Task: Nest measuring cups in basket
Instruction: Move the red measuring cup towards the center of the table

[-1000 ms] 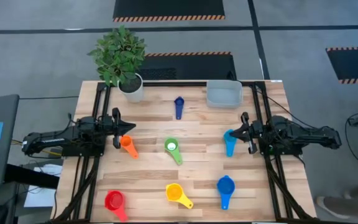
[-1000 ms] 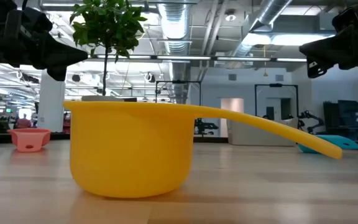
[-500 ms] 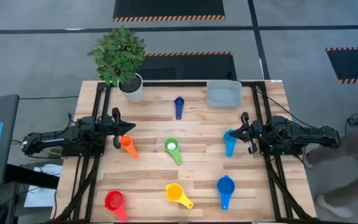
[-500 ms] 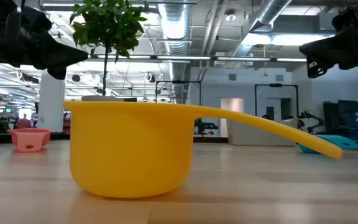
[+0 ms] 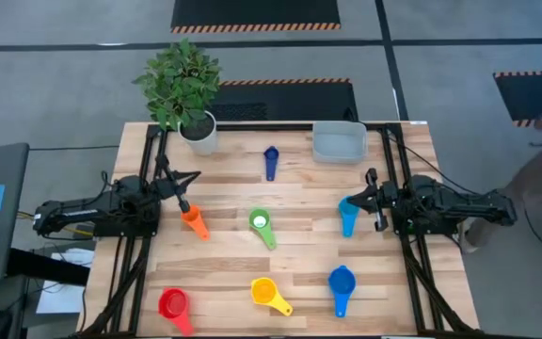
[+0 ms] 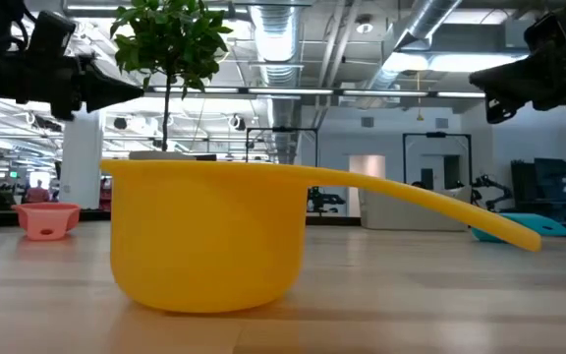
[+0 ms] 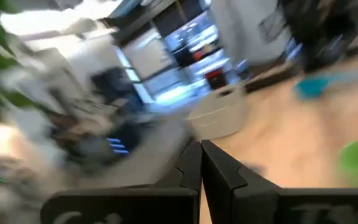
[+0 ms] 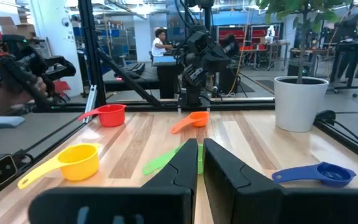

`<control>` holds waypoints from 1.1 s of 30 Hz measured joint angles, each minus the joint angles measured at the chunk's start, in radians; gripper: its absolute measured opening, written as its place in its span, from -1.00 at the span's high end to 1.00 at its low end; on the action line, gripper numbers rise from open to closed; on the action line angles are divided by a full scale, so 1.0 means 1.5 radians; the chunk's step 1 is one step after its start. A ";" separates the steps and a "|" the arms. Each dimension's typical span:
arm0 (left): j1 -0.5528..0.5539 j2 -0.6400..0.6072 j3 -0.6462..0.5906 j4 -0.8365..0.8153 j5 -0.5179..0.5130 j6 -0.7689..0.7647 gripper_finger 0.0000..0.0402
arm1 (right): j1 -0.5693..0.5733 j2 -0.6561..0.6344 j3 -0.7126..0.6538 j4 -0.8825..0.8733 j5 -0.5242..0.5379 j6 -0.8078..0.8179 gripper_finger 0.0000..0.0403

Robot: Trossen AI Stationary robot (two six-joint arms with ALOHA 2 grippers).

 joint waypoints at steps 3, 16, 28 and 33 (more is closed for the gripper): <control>0.000 0.000 0.000 -0.003 0.073 -0.183 1.00 | 0.000 -0.001 0.000 0.064 0.000 0.008 0.74; -0.013 0.000 0.000 0.035 0.149 -0.524 1.00 | 0.002 0.004 0.001 0.147 0.087 0.232 0.74; -0.380 0.221 0.050 0.013 -0.049 -0.748 1.00 | -0.009 0.008 0.002 0.174 0.126 0.244 0.74; -0.518 0.394 0.167 -0.048 -0.067 -0.810 1.00 | -0.009 0.007 0.002 0.148 0.126 0.226 0.74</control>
